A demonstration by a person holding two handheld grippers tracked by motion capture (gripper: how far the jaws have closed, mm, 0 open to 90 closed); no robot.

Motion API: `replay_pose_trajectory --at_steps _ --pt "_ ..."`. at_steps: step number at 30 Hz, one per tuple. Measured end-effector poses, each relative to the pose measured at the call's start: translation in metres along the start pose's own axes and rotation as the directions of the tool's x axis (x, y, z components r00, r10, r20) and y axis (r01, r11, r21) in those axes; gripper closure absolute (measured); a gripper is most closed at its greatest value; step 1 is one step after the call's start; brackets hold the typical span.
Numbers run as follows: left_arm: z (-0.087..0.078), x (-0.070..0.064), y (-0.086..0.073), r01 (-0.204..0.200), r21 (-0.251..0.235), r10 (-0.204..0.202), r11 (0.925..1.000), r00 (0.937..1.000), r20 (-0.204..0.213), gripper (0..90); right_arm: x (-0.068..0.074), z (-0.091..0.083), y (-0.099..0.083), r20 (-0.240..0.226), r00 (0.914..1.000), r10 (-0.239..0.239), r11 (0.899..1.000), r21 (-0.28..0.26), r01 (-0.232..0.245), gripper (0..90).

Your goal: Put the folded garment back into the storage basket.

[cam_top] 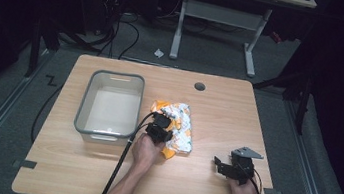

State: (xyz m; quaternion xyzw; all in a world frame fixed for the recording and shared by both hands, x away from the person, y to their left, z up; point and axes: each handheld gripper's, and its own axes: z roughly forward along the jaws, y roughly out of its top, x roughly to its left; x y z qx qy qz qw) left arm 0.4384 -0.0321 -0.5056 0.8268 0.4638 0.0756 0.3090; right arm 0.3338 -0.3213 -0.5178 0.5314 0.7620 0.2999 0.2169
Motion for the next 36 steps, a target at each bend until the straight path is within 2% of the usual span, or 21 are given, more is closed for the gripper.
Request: replay_pose_trajectory --at_steps 2,6,9,10,13,16,19,24,31,36 --pt "-0.001 0.002 0.001 0.006 -0.002 -0.006 1.0000 0.9996 0.027 77.3 0.000 0.000 0.000 0.000 1.0000 0.000 1.000 0.000 0.000 25.9" --pt "-0.004 -0.003 0.000 -0.029 -0.021 0.029 0.9994 0.9992 0.026 78.9 0.000 0.000 0.000 0.000 1.0000 0.000 1.000 0.000 0.000 25.9" --pt "-0.011 -0.006 0.001 -0.059 -0.052 0.061 0.9969 0.9974 0.038 79.2 0.000 0.000 0.000 0.000 1.0000 0.001 1.000 0.000 -0.001 26.0" --pt "-0.014 -0.008 0.001 -0.055 -0.056 0.058 0.9969 0.9971 0.049 79.2 0.000 0.000 0.000 0.000 1.0000 0.000 1.000 0.000 0.000 25.9" --pt "-0.029 -0.015 0.002 -0.078 -0.110 0.087 0.9909 0.9930 0.080 79.4 0.000 0.000 0.000 0.000 1.0000 0.001 1.000 0.000 -0.001 25.9" --pt "-0.041 -0.014 0.003 -0.054 -0.149 0.075 0.9874 0.9871 0.141 79.6 0.000 0.000 0.000 0.000 1.0000 -0.001 1.000 0.000 0.001 25.9" --pt "-0.052 -0.012 0.004 -0.044 -0.177 0.074 0.9833 0.9833 0.166 79.7 0.000 0.000 0.000 0.000 1.0000 -0.001 1.000 0.000 0.001 25.9" --pt "-0.066 -0.009 0.003 -0.045 -0.209 0.082 0.9768 0.9812 0.175 79.7 0.000 0.000 0.000 0.000 1.0000 0.000 1.000 0.000 0.000 25.9" --pt "-0.080 -0.008 0.000 -0.071 -0.231 0.115 0.9702 0.9769 0.180 79.6 0.000 0.000 0.000 0.000 1.0000 -0.001 1.000 0.001 0.001 25.9" --pt "-0.089 -0.005 -0.002 -0.071 -0.244 0.119 0.9672 0.9750 0.188 79.6 0.000 0.000 0.000 0.000 1.0000 -0.001 1.000 0.001 0.001 25.9"
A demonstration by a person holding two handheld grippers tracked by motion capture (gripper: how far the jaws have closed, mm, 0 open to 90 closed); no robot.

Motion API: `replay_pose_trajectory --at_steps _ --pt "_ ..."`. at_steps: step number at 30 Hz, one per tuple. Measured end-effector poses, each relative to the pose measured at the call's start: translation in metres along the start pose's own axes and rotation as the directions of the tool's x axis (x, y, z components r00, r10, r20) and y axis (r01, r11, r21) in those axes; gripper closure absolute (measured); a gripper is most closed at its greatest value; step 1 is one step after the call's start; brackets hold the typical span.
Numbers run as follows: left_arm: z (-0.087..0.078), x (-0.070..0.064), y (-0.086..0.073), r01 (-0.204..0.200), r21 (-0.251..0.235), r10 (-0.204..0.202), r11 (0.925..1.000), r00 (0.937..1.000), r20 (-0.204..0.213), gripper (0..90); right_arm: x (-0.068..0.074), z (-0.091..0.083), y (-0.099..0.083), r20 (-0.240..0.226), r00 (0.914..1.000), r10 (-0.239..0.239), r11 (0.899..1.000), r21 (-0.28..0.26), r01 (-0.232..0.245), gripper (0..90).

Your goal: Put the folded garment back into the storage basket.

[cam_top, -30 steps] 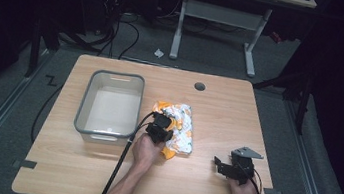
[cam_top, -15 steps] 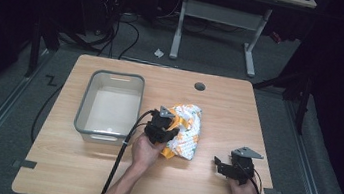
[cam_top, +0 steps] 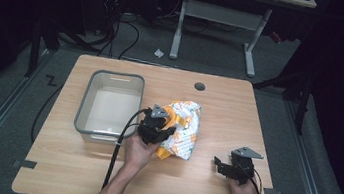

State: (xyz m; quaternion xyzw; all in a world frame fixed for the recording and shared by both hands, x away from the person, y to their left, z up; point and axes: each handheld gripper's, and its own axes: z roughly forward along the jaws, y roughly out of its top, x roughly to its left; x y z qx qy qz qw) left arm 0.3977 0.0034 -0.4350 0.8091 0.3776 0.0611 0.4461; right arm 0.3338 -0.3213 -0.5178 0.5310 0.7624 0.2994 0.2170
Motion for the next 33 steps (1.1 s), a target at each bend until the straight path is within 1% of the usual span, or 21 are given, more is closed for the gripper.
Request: replay_pose_trajectory --at_steps 5,9,11,14,19,22,27,33 --pt "-0.009 0.002 0.001 -0.005 -0.013 0.005 0.9999 1.0000 0.000 79.6 0.000 0.000 0.000 0.000 1.0000 0.000 1.000 0.000 0.000 25.9" --pt "-0.018 0.003 0.003 -0.028 -0.018 0.028 0.9995 0.9996 -0.007 79.5 0.000 0.000 0.000 0.002 1.0000 -0.003 1.000 0.000 0.003 25.9" --pt "-0.022 0.004 0.005 -0.031 -0.026 0.031 0.9992 0.9995 -0.008 79.5 0.001 0.000 0.000 0.001 1.0000 -0.004 1.000 -0.001 0.004 25.9" --pt "-0.030 0.010 0.005 -0.012 -0.040 0.012 0.9991 0.9999 0.004 79.5 0.000 0.000 0.000 0.001 1.0000 -0.004 1.000 -0.001 0.004 25.9" --pt "-0.040 0.016 0.004 0.002 -0.053 -0.001 0.9986 1.0000 0.006 79.5 0.000 0.000 0.000 0.000 1.0000 -0.005 1.000 0.000 0.005 25.9" --pt "-0.043 0.016 0.003 -0.002 -0.051 0.003 0.9987 1.0000 0.009 79.5 0.000 0.000 0.000 -0.001 1.0000 -0.004 1.000 0.000 0.004 26.0" --pt "-0.051 0.018 0.003 0.002 -0.054 -0.001 0.9985 0.9998 0.017 79.5 0.000 0.000 0.000 -0.001 1.0000 -0.004 1.000 0.000 0.004 25.9" --pt "-0.065 0.023 0.005 0.005 -0.085 -0.004 0.9963 0.9999 0.013 79.5 0.000 0.000 0.000 -0.002 1.0000 -0.004 1.000 0.000 0.004 25.9"
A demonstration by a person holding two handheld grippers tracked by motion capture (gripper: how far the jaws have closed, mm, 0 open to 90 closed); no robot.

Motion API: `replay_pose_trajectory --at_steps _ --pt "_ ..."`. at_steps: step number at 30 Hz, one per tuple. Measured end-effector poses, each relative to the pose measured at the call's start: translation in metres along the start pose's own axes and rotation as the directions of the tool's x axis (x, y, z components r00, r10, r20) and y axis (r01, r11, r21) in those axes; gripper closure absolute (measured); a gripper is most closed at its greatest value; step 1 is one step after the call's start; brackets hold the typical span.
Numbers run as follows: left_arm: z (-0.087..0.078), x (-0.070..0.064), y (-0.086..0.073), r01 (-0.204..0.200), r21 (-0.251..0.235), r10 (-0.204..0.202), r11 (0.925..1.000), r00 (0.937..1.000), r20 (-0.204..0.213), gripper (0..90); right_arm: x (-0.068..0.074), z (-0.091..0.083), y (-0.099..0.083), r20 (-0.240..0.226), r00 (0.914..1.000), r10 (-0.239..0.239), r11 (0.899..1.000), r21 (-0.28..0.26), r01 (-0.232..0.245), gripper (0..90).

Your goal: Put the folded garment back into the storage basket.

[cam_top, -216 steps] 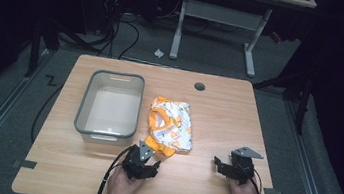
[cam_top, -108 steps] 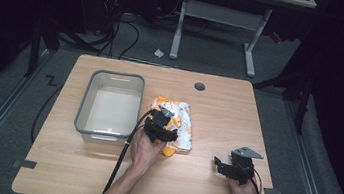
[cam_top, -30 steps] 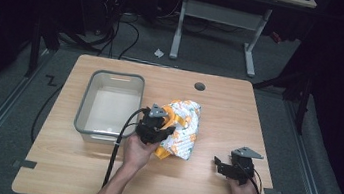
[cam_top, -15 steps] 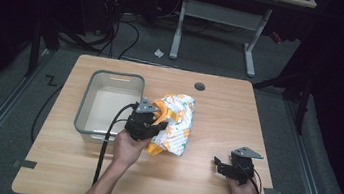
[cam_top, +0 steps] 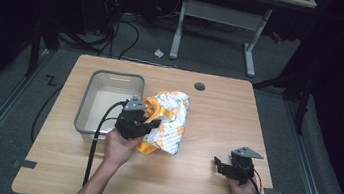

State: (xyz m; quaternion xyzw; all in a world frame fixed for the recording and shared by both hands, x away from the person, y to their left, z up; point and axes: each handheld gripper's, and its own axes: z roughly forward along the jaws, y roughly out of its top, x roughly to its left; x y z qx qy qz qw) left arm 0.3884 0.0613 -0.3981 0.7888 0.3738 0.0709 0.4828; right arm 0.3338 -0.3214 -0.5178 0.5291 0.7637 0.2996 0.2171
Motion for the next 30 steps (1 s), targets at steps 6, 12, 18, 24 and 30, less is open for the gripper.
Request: replay_pose_trajectory --at_steps 6,12,18,24,30 --pt "-0.010 0.007 0.003 0.005 -0.018 -0.006 0.9998 0.9999 -0.010 79.4 0.000 0.000 0.000 0.000 1.0000 0.000 1.000 0.000 0.000 25.9" --pt "-0.019 0.013 0.003 0.013 -0.037 -0.013 0.9992 0.9998 -0.016 79.4 0.000 0.000 0.000 0.000 1.0000 0.001 1.000 0.000 -0.001 25.9" --pt "-0.031 0.019 0.005 0.007 -0.041 -0.008 0.9991 0.9994 -0.033 79.4 0.000 0.000 0.000 -0.001 1.0000 0.003 1.000 0.000 -0.003 25.9" --pt "-0.041 0.026 0.004 0.015 -0.057 -0.018 0.9983 0.9985 -0.051 79.4 0.000 0.000 0.000 -0.001 1.0000 0.005 1.000 0.002 -0.005 25.9" --pt "-0.057 0.036 0.006 0.016 -0.083 -0.021 0.9964 0.9975 -0.068 79.4 0.000 0.000 0.000 0.001 1.0000 0.004 1.000 0.002 -0.004 25.8"
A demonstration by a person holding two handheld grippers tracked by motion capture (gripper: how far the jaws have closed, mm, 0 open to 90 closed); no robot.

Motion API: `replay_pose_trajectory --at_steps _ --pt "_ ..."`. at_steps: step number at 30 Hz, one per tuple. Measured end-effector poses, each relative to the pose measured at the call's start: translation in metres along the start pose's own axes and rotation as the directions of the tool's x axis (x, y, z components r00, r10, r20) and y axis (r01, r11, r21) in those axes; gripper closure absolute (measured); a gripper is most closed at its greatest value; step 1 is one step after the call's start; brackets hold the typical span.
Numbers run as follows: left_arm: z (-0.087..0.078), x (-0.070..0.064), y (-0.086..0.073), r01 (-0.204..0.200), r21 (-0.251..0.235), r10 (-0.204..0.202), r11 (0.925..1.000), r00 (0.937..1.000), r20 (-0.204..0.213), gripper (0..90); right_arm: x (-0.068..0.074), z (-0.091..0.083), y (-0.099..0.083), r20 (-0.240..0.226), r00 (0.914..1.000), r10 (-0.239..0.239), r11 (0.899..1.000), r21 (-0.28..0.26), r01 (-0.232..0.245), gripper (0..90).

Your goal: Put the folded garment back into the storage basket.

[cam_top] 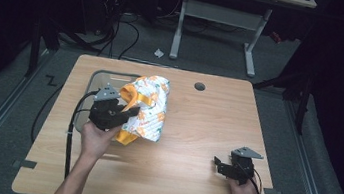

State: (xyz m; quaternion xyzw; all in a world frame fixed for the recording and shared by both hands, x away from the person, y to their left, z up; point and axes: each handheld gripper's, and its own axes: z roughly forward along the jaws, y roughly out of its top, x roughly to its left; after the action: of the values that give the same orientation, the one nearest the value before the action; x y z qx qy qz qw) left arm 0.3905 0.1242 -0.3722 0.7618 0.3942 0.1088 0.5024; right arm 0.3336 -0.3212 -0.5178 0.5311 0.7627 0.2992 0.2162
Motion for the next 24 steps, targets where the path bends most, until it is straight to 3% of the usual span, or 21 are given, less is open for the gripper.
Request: replay_pose_trajectory --at_steps 13,24 --pt "-0.026 0.032 0.002 0.031 -0.022 -0.032 0.9993 0.9967 -0.075 79.2 0.000 0.000 0.000 0.001 1.0000 -0.001 1.000 -0.002 0.001 25.8" --pt "-0.021 0.054 -0.002 0.054 -0.003 -0.054 0.9985 0.9932 -0.103 79.0 0.000 0.000 0.000 0.002 1.0000 -0.001 1.000 -0.002 0.001 25.7"
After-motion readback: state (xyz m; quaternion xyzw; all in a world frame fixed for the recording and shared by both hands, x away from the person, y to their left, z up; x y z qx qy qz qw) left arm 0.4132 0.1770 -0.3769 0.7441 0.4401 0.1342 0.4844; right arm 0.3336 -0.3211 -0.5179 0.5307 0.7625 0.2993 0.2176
